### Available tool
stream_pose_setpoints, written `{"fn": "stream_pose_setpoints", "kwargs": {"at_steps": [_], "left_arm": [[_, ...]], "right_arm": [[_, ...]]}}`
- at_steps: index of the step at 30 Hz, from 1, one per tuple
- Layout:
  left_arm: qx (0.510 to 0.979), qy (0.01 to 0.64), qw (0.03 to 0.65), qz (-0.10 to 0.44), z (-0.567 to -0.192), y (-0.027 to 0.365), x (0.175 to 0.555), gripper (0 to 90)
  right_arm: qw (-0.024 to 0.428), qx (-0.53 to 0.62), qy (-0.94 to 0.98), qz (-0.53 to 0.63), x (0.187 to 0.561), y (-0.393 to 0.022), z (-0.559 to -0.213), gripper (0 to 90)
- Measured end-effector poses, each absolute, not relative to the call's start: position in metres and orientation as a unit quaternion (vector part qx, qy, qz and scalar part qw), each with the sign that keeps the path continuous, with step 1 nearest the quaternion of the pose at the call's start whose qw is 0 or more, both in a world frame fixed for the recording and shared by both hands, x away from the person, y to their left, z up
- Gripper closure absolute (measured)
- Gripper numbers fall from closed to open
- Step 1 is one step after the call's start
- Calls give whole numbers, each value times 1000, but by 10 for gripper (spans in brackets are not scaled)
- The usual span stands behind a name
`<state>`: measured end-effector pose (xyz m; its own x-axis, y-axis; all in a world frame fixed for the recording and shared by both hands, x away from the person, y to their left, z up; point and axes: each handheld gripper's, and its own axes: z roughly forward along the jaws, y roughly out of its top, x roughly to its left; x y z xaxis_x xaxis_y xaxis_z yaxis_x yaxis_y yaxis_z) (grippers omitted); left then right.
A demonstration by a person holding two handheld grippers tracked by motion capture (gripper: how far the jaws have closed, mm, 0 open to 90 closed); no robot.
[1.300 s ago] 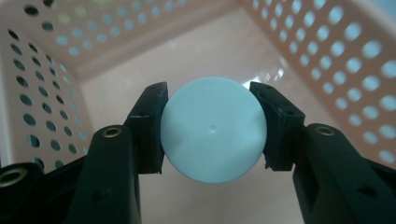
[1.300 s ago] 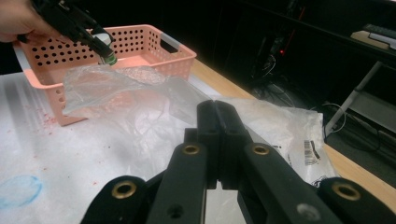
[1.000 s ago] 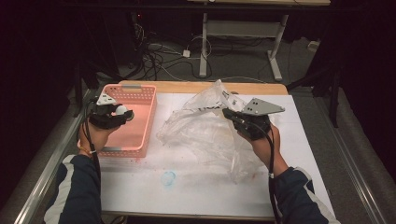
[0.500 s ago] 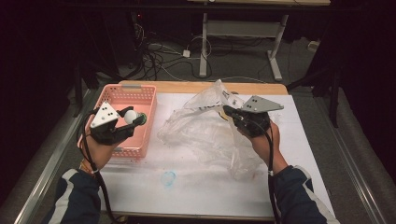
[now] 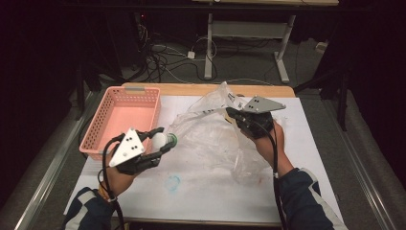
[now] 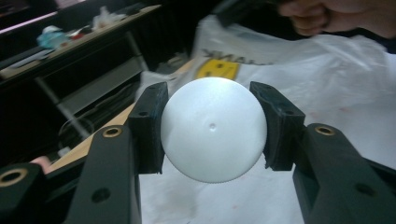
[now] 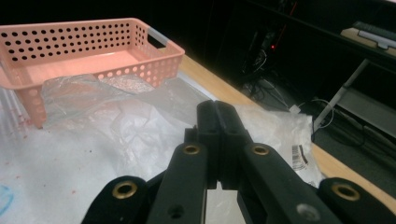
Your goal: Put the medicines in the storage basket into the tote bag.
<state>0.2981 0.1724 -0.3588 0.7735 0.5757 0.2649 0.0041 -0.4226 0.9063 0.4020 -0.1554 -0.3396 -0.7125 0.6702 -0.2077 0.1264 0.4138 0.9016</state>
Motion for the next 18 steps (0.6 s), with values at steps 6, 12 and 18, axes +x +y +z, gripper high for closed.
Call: {"fn": "stream_pose_setpoints", "kwargs": {"at_steps": [6,12,18], "left_arm": [[823,139,486,261,-373,129,304,490],[837,133,463,259,-392,91,328,490],[848,156,438,255,-423,60,365,490]], "right_arm": [[290,249,791,478,402,-151,-327,900],[276,247,794,483,400,-145,-331,900],[263,241,797,488,396,-138,-334,900]]}}
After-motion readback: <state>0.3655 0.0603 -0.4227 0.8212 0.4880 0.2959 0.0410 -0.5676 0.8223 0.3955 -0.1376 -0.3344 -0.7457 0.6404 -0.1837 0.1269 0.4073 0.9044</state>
